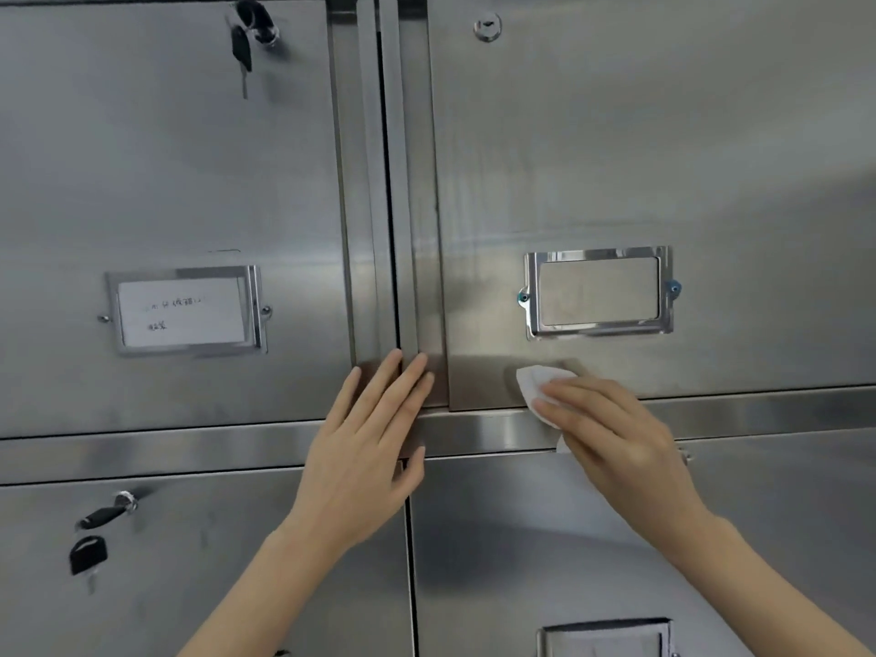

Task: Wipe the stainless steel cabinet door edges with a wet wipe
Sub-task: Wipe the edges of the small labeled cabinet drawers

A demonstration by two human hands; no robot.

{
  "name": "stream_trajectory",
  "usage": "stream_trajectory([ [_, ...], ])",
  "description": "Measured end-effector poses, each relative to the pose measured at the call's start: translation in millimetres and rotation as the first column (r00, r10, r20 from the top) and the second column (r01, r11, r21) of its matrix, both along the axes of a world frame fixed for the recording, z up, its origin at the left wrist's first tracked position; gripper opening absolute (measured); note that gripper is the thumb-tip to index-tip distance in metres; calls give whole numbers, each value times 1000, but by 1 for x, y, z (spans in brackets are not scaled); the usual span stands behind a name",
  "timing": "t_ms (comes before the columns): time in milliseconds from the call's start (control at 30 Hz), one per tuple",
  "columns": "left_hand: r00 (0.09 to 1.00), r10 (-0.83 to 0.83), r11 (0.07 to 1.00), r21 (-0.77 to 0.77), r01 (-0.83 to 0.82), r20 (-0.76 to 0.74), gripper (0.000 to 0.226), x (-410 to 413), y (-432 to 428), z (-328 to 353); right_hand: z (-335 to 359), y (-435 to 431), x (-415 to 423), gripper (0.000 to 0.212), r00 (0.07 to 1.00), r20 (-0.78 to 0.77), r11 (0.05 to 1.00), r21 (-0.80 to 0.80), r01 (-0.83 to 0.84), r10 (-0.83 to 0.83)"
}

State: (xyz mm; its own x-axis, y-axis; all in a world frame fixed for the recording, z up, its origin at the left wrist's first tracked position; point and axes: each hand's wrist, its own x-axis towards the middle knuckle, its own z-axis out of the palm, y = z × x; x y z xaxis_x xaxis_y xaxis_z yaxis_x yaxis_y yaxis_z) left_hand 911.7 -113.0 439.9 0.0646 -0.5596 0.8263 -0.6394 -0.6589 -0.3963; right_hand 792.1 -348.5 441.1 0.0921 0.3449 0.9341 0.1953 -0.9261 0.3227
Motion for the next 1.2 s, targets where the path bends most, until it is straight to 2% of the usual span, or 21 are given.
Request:
stream_trajectory([
  [200,999,28,999,-30,-27,25,67,3,9,7,23,29,25,33,994,-46,993,-50,-106,104],
  [367,999,32,999,-39,-31,32,68,7,18,29,62,56,43,20,985,22,985,-41,-168,169],
  [433,999,18,1000,-14,-17,42,68,11,22,44,83,64,50,20,991,40,992,-4,-130,130],
  [533,998,9,1000,-26,-8,60,70,23,31,68,92,77,60,27,998,-55,1000,19,-6,7],
  [633,994,-10,1000,-13,11,112,70,37,36,85,77,86,65,37,971,-109,973,-113,201,-213],
  [700,987,-40,999,0,40,158,68,43,37,86,73,87,66,37,944,-141,948,-162,274,-297],
  [800,973,-98,995,8,98,211,64,48,38,87,92,89,64,33,938,-136,940,-173,294,-318],
  [967,971,-170,982,-58,182,171,60,51,39,112,151,87,54,30,945,-161,957,-119,266,-283],
  [1033,974,-138,987,-53,149,178,60,51,37,117,154,87,49,23,965,-126,973,-43,226,-229],
  [1100,972,-124,990,-48,136,200,60,53,36,116,141,92,49,25,970,-48,971,-1,238,-238],
  [1200,971,-109,992,-40,120,211,61,55,36,114,126,94,58,18,977,4,977,-8,214,-214],
])
